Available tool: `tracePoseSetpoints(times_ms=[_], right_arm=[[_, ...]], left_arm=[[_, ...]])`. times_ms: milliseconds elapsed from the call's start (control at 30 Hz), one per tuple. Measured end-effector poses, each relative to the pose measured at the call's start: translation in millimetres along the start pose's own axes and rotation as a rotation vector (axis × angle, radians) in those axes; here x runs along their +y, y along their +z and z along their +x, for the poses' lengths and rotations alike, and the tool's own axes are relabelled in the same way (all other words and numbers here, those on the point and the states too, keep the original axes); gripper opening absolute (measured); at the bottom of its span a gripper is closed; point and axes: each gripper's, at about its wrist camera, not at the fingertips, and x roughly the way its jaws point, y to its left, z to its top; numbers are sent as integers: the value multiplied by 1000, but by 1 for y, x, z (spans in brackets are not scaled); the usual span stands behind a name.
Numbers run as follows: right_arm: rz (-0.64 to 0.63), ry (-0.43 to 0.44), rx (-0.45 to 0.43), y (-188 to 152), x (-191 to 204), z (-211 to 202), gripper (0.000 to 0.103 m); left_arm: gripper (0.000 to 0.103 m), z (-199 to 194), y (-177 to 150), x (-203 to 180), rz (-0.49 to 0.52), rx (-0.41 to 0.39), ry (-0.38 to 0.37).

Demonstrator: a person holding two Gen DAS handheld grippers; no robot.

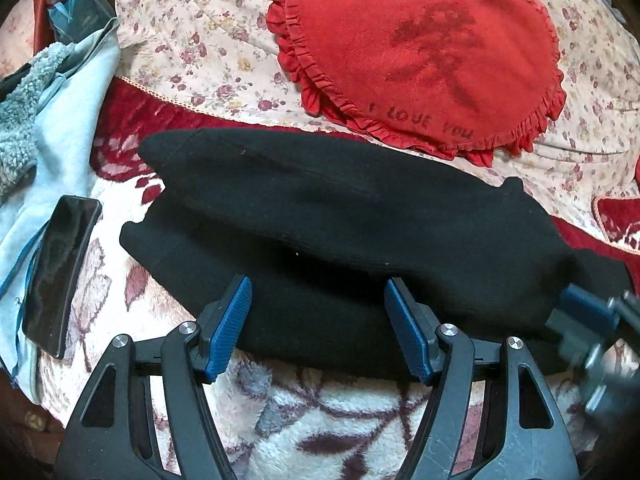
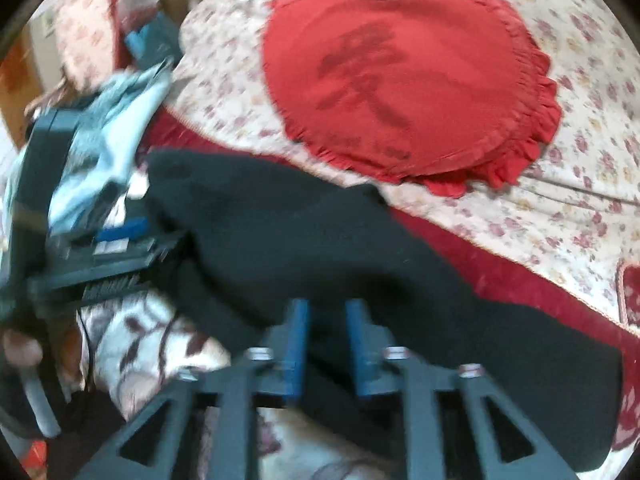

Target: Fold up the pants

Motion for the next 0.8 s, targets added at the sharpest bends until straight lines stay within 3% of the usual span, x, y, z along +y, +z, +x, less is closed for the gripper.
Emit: tracePoseSetpoints(times_ms=[167, 267, 400, 633, 733, 800], right_arm=[[-121, -86, 40, -15, 24, 19, 37], [-59, -37, 21, -11, 12, 18, 34], [-74, -42, -1, -3, 4, 16, 7], [3, -97, -150, 54, -34, -2, 1], [23, -117, -140, 80, -52, 12, 1], [48, -46, -123, 85, -55, 9, 1]], left_arm=[[69, 2, 3, -1, 1, 1, -2], [69, 4, 4, -2, 4, 0, 0], [69, 7, 11, -3, 2, -4, -10], [69, 16, 48, -8, 19, -40, -9], [69, 33, 61, -11, 32, -9, 2], [69, 33, 61, -11, 38, -9, -2]])
